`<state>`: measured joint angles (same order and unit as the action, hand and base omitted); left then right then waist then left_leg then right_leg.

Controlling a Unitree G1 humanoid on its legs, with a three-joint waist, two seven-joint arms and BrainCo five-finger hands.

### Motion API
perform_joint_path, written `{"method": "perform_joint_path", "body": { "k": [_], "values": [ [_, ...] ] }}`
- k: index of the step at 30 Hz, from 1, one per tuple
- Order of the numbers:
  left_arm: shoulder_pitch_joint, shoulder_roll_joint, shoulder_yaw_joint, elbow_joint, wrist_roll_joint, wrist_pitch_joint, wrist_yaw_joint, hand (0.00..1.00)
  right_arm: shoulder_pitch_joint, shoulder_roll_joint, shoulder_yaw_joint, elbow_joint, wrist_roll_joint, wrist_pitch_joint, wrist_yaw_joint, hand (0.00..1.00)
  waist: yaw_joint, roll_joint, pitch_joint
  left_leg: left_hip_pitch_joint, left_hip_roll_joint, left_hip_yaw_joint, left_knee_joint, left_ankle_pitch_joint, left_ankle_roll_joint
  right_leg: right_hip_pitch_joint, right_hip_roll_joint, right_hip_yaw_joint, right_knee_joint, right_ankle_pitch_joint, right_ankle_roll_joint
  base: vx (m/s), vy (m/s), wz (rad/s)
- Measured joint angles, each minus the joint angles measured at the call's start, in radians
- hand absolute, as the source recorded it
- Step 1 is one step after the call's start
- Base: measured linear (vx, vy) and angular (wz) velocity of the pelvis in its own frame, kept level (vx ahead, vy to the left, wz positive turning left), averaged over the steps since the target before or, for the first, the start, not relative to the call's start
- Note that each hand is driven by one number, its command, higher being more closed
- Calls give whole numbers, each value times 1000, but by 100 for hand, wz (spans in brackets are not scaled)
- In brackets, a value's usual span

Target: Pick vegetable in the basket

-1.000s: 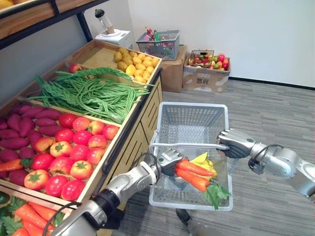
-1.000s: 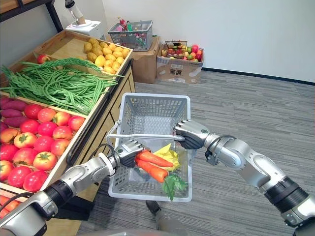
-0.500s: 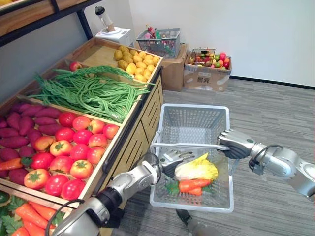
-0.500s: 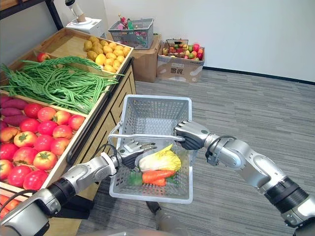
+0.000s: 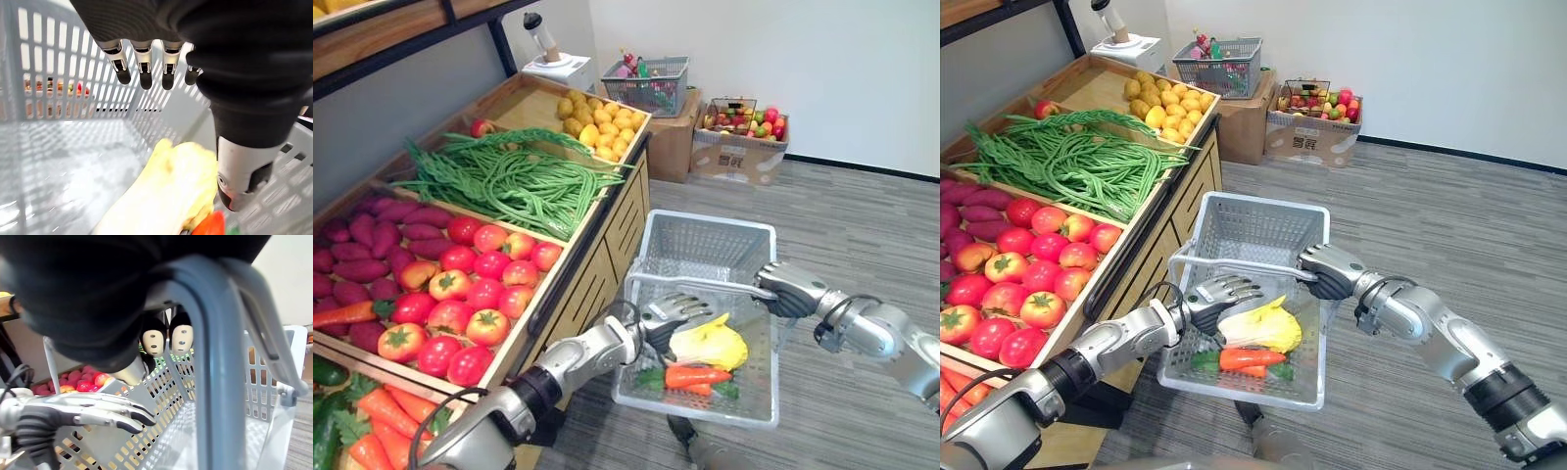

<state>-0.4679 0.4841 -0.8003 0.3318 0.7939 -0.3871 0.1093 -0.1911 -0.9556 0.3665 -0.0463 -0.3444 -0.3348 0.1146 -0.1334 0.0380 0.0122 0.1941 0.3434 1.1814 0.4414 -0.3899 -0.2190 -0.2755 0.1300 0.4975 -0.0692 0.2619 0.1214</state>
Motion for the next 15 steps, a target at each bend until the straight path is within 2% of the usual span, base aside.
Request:
{"method": "perform_joint_path", "body": {
  "k": [4, 7, 8, 14, 15],
  "values": [
    [-4, -1, -49, -129, -41, -20, -1, 0, 0, 68, -11, 93, 0, 6, -1, 100, 4, -1, 0, -23, 3, -41, 0, 3, 5, 1, -17, -37, 0, -2, -3, 4, -13, 27],
    [-5, -3, -69, -202, -84, -41, -1, 0, 7, 123, -18, 164, -4, 29, -2, 100, 12, -2, 1, -41, 3, -72, 1, 5, 9, 1, -30, -65, 0, -2, -3, -15, -10, 32],
    [-11, -6, -83, -225, -87, -45, -1, 0, 27, 150, -47, 190, -8, 38, -3, 100, 28, -3, 2, -49, 3, -84, 1, 6, 11, 2, -36, -78, 0, -3, -4, -28, -12, 39],
    [-12, -3, -150, -334, -145, -65, -15, 0, 74, 248, -180, 356, -10, 91, -41, 100, 55, -7, 5, -112, 3, -184, 7, 14, 25, 3, -82, -172, -1, -14, -13, -38, -14, 48],
    [-11, 9, -151, -358, -164, -70, -19, 0, 80, 276, -214, 390, -10, 106, -50, 100, 58, -9, 6, -126, 2, -206, 7, 17, 30, 3, -92, -201, 0, -31, -24, -39, -24, 54]
  ]
}}
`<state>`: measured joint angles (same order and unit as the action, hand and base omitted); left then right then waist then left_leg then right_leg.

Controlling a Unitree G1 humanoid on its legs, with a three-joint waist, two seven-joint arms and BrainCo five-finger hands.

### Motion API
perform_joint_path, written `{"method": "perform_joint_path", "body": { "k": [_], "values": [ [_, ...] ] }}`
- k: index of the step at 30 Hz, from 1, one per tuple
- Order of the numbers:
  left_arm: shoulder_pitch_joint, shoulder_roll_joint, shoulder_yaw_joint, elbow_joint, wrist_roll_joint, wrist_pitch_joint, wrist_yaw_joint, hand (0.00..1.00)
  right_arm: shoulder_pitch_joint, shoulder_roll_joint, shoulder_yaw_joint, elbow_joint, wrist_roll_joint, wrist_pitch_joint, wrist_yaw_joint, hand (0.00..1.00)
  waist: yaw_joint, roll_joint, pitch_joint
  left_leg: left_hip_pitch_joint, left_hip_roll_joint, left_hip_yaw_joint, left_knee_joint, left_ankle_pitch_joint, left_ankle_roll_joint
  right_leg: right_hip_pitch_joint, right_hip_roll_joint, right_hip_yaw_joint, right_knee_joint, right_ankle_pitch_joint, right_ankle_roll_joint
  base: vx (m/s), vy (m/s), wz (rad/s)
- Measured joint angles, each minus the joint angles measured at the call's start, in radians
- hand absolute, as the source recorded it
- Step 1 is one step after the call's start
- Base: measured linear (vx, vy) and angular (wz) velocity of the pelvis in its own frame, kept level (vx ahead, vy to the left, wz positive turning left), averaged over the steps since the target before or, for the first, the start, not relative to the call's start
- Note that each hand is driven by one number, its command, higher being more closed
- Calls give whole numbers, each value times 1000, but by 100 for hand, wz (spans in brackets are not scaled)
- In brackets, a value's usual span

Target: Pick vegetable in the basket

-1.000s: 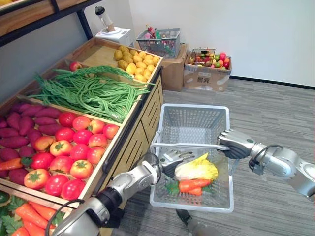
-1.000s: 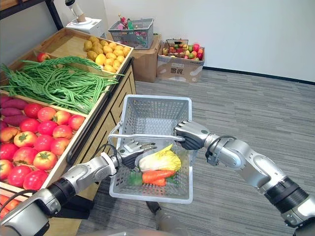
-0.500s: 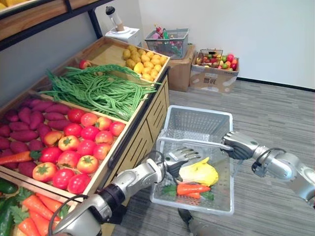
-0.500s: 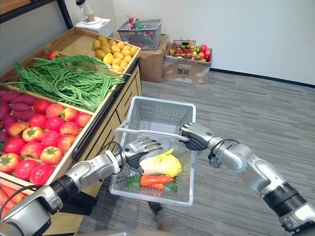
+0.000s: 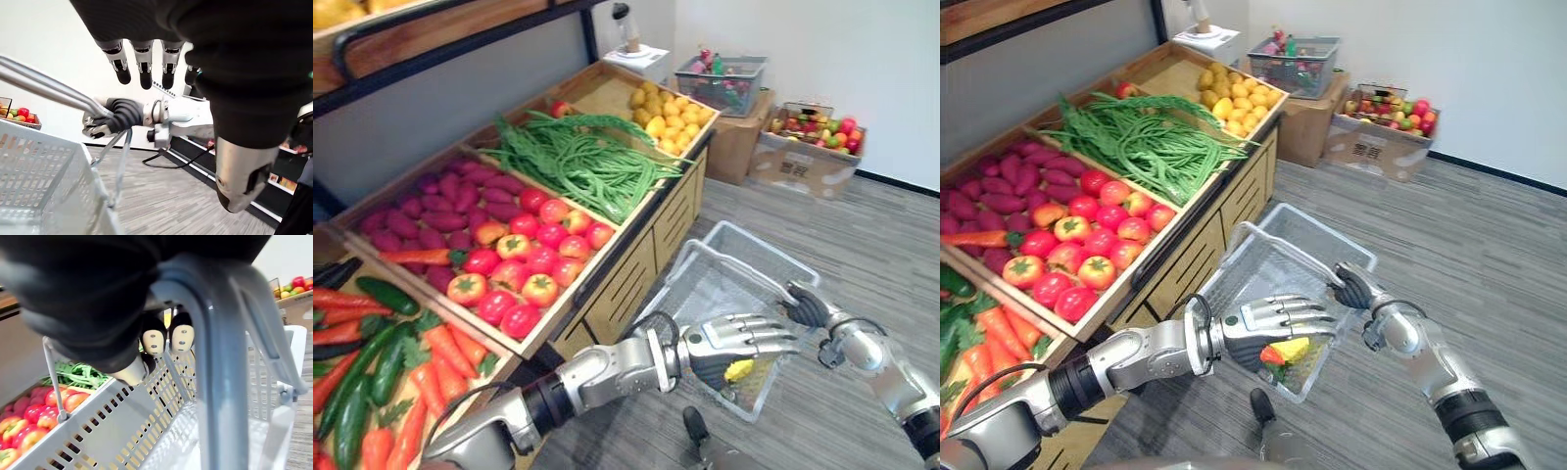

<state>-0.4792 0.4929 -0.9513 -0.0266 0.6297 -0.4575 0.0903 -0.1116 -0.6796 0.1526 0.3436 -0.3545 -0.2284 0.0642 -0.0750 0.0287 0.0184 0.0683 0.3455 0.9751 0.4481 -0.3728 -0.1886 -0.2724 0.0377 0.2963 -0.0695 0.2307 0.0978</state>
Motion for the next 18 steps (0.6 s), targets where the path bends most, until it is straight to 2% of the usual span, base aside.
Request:
{"method": "perform_joint_path", "body": {
  "k": [3, 6, 9, 11, 15, 18],
  "values": [
    [3, 36, -9, -41, -1, -2, -16, 0, 13, 49, -63, 64, 0, 19, -28, 100, 4, -1, 1, -23, 2, -44, 0, 6, 10, 7, -17, -54, -2, -5, -6, -25, -27, 54],
    [14, 80, -7, -71, -37, -2, -28, 0, 43, 105, -170, 147, 1, 42, -57, 100, 25, -4, 4, -49, 3, -108, -3, 15, 22, 25, -35, -115, -7, -4, -7, 1, -4, 59],
    [66, 105, 60, -124, -37, -2, -30, 0, 82, 159, -301, 223, 2, 56, -85, 100, 48, -12, 10, -79, -21, -186, -32, 35, 37, 40, -68, -190, -8, -6, -7, 4, 22, 77],
    [155, 99, 196, -145, -38, 4, -21, 0, 122, 217, -414, 284, 11, 71, -117, 100, 50, -25, 23, -107, -55, -272, -67, 62, 52, 68, -105, -273, -25, -6, -7, -3, 21, 100],
    [307, 94, 430, -146, -67, 34, -5, 0, 136, 271, -502, 408, 51, 88, -148, 100, 54, -32, 27, -119, -106, -361, -118, 93, 69, 103, -148, -352, -34, -16, 5, -16, 51, 73],
    [452, 17, 701, -157, -77, 71, 35, 0, 134, 292, -528, 523, 54, 90, -152, 100, 64, -39, 33, -123, -151, -396, -164, 117, 86, 105, -180, -379, -34, -19, 10, -28, 47, 35]
  ]
}}
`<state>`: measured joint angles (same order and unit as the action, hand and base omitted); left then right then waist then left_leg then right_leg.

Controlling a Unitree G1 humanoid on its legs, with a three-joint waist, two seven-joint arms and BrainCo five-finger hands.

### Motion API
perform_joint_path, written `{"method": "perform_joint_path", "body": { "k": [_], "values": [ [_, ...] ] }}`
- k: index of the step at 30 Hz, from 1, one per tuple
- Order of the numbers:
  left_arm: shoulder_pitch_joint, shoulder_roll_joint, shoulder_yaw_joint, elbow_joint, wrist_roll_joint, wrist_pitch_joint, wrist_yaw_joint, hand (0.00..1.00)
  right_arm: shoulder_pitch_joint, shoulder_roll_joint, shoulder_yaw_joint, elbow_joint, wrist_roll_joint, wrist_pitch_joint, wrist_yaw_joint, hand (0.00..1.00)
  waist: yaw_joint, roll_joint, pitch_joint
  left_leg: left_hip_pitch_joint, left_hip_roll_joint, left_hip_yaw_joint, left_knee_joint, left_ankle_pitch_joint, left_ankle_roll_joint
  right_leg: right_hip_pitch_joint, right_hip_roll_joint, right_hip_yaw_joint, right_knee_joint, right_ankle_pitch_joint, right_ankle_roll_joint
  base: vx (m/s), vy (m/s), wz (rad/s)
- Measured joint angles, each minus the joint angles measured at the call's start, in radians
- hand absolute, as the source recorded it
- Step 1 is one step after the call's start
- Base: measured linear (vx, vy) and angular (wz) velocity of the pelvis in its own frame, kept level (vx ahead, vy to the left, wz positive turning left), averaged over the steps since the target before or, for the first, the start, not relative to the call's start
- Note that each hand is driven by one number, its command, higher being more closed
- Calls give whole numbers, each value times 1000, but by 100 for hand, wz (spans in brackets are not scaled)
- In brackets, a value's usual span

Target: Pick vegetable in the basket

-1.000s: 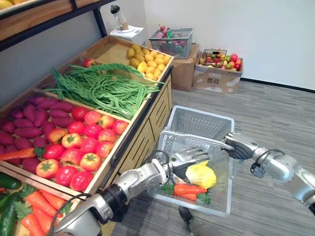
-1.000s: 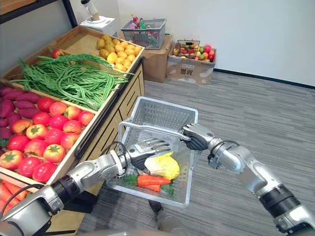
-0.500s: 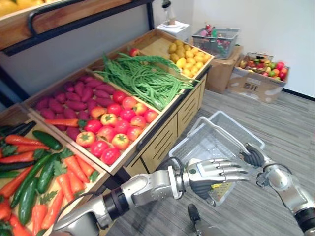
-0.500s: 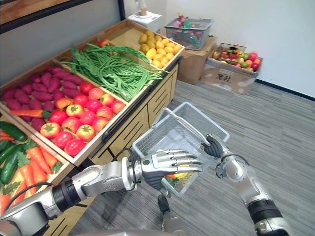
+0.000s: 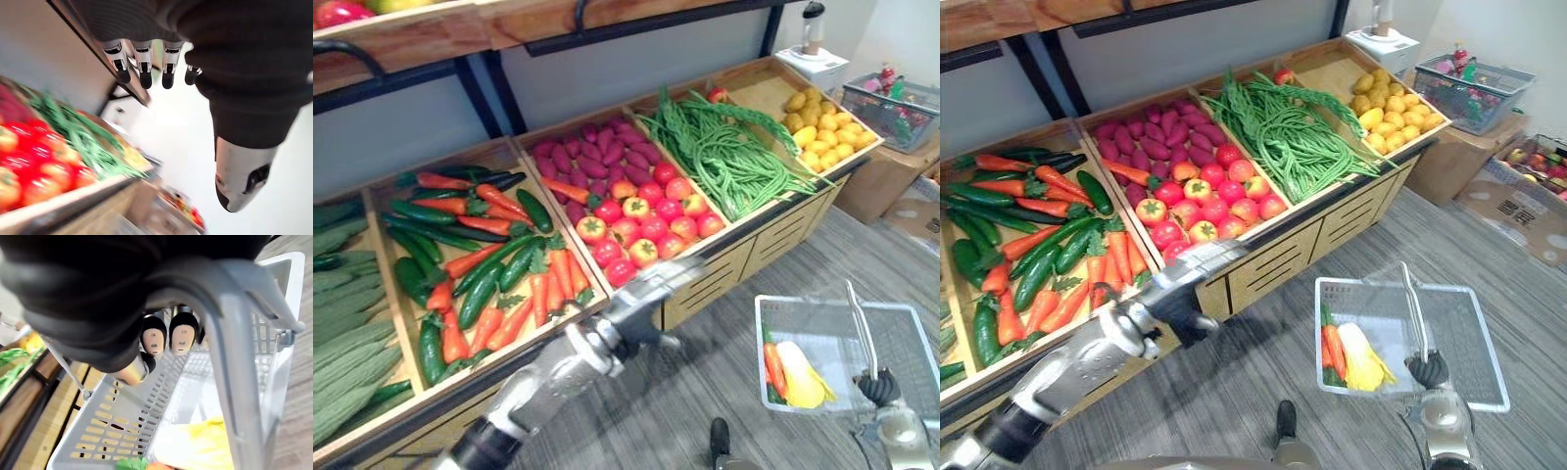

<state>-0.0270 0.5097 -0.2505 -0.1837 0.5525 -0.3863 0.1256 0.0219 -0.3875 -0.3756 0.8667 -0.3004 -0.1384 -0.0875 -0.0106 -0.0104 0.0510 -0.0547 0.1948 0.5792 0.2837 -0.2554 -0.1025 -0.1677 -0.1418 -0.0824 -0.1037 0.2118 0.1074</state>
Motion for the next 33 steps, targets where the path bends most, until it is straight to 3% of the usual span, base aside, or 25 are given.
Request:
{"method": "perform_joint_path", "body": {
  "k": [3, 9, 14, 18, 20, 23, 30, 33],
  "values": [
    [80, -90, 204, -1, -1, 44, 39, 0, 2, 18, -37, 134, 5, 6, -1, 100, 16, -10, 6, -24, -31, -57, -29, 25, 13, 1, -19, -50, -1, -3, 4, -25, 10, 49],
    [146, -269, 420, -6, -41, 106, 133, 0, 23, 61, -101, 249, 5, 37, -6, 100, 22, -21, 11, -61, -62, -162, -58, 63, 30, 23, -47, -145, -2, -4, 4, -16, -4, 52],
    [156, -344, 557, -9, -76, 141, 229, 0, 39, 84, -130, 250, 3, 36, -34, 100, 30, -44, 15, -68, -90, -208, -92, 87, 34, 35, -69, -189, -1, -18, 12, -44, 1, 29],
    [168, -362, 680, 39, -77, 159, 308, 0, 53, 110, -134, 250, -5, 36, -36, 100, 27, -53, 10, -72, -103, -248, -131, 119, 33, 40, -75, -232, -1, -26, 10, 5, -25, 36],
    [169, -368, 774, 203, -81, 191, 380, 0, 60, 136, -137, 249, -5, 36, -37, 100, 26, -52, 2, -64, -104, -277, -154, 138, 37, 56, -71, -263, -1, -33, 3, 36, -26, 32],
    [171, -374, 837, 400, -132, 227, 402, 0, 59, 151, -137, 246, -4, 35, -39, 100, 28, -53, -8, -62, -107, -291, -172, 152, 37, 58, -71, -278, -2, -34, 0, 40, -8, 18],
    [203, -389, 946, 947, -236, 276, 369, 0, 60, 188, -136, 244, -4, 29, -39, 100, 20, -57, -42, -27, -120, -289, -216, 162, 37, 75, -78, -281, -3, -46, -2, 6, 2, 2],
    [210, -393, 958, 1095, -265, 291, 343, 0, 63, 210, -134, 249, -4, 28, -43, 100, 11, -59, -47, -18, -126, -290, -245, 174, 31, 73, -81, -281, -3, -52, -7, -1, 2, 1]
  ]
}}
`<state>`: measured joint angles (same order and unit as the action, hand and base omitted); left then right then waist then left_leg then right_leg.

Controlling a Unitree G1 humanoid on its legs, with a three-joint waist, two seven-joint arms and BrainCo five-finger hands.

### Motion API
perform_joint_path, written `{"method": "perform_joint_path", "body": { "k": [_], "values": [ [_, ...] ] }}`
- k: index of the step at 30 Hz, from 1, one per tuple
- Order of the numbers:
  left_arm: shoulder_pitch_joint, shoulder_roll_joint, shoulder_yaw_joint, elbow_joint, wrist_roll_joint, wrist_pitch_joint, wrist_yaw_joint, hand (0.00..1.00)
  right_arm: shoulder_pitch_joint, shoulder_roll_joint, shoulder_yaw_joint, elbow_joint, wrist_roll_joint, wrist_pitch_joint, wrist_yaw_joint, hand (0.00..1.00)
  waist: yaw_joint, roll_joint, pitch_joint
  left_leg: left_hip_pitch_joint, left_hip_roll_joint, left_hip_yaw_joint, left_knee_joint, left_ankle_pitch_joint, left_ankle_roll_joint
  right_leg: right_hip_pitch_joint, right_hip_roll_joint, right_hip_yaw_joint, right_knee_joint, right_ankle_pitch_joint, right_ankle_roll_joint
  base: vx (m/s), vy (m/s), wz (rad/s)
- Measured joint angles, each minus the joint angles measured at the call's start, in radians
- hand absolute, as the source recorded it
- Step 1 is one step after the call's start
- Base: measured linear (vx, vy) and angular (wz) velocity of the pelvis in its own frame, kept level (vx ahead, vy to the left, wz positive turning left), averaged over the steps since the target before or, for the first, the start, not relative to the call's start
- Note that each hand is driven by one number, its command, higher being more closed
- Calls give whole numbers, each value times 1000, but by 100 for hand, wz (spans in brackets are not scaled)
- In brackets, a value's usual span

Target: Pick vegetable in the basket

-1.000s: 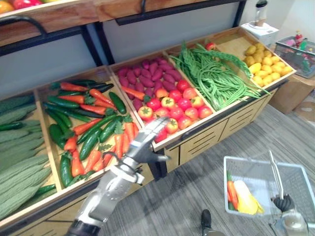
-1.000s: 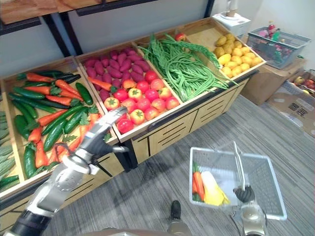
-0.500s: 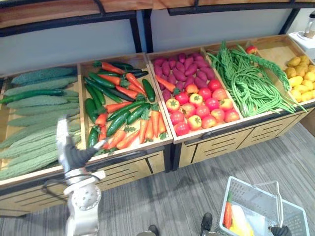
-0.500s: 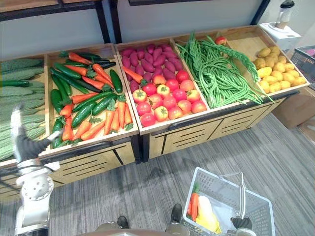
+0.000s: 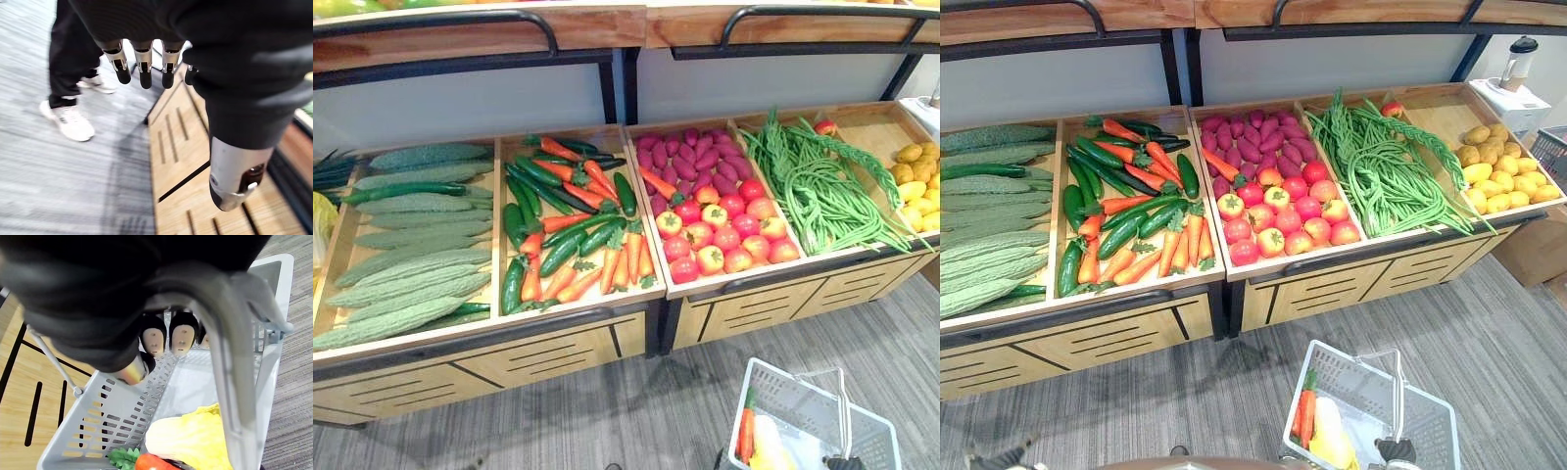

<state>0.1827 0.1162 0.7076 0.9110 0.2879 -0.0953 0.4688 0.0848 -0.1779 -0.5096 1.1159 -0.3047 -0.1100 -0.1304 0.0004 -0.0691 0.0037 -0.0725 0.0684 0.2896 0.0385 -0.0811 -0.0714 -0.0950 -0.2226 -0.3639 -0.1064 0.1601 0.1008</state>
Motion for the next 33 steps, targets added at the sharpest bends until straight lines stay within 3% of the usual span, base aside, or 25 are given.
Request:
{"method": "perform_joint_path", "body": {
  "k": [5, 10, 16, 18, 20, 22, 24, 26, 27, 28, 29, 31, 33],
  "values": [
    [2, -13, -15, 82, 10, 43, -45, 0, 8, 6, 9, 7, 0, 0, -3, 100, -2, 2, -1, 33, -5, 8, -28, 12, 0, 13, 0, 11, 0, -3, 4, 5, 1, -4],
    [0, -33, -121, 127, 9, 51, -127, 0, 8, 6, 42, 27, -1, -1, -16, 100, -5, 0, -6, 60, -7, 33, -50, 13, -2, 14, 3, 35, 0, -4, 6, 2, -4, -14],
    [1, -37, -205, 135, 8, 49, -172, 0, 6, 8, 45, 33, 0, 0, -16, 100, -19, -1, -10, 89, -6, 57, -68, 13, -4, 19, 9, 51, 0, -6, 11, 14, -13, -11],
    [-1, -36, -234, 136, 8, 49, -178, 0, 8, 16, 43, 34, 2, 1, -17, 100, -24, -13, -1, 72, 8, 59, 11, -34, -4, 30, 7, 61, 13, -23, 19, 31, -13, -13],
    [-3, -36, -288, 136, 9, 48, -193, 0, 12, 22, 12, 34, 17, 1, -23, 100, -26, 6, 12, 19, 69, 58, 218, -153, -5, 16, 13, 72, 114, -71, 28, -18, 19, -16],
    [-16, -33, -328, 136, 11, 48, -199, 0, 12, 26, -3, 27, 36, 0, -24, 100, -27, 22, 19, -13, 103, 67, 319, -211, -4, -13, 23, 92, 175, -81, 27, -63, 71, -43],
    [-33, -23, -386, 156, 26, 43, -201, 0, 6, 49, 10, -5, 45, -5, -26, 100, -24, 29, 28, -34, 133, 130, 360, -244, 8, -86, 37, 168, 221, -26, 25, -121, 147, -100],
    [-40, -23, -417, 164, 48, 35, -203, 0, -11, 67, 30, -21, 56, -10, -26, 100, -25, 59, 41, -31, 167, 232, 344, -236, 37, -129, 83, 229, 139, 163, 11, -208, 214, -122],
    [-39, -22, -422, 163, 49, 30, -203, 0, -14, 72, 39, -25, 72, -11, -26, 100, -26, 69, 48, -28, 176, 266, 334, -229, 47, -128, 92, 228, 108, 215, 9, -209, 206, -109],
    [-48, -23, -428, 156, 51, 24, -207, 0, -23, 82, 44, -48, 90, -12, -26, 100, -30, 66, 67, -13, 173, 323, 304, -214, 68, -164, 71, 132, 242, 125, -52, -162, 194, -116],
    [-50, -16, -426, 148, 53, 19, -210, 0, -29, 73, 40, -47, 109, -10, -31, 100, -28, 68, 86, 31, 168, 384, 258, -192, 76, -170, 35, 21, 423, -14, -116, -138, 187, -120],
    [-25, -14, -428, 136, 56, 17, -212, 0, -29, 69, 51, -42, 111, -11, -33, 100, -26, 73, 90, 92, 167, 479, 191, -157, 83, -121, 9, -87, 590, -119, -144, -90, 119, -136],
    [-7, -1, -428, 132, 71, 17, -213, 0, -32, 78, 75, -41, 109, -17, -33, 100, -25, 63, 96, 127, 162, 564, 162, -141, 82, -56, -19, -128, 675, -159, -131, -53, -4, -138]
  ]
}}
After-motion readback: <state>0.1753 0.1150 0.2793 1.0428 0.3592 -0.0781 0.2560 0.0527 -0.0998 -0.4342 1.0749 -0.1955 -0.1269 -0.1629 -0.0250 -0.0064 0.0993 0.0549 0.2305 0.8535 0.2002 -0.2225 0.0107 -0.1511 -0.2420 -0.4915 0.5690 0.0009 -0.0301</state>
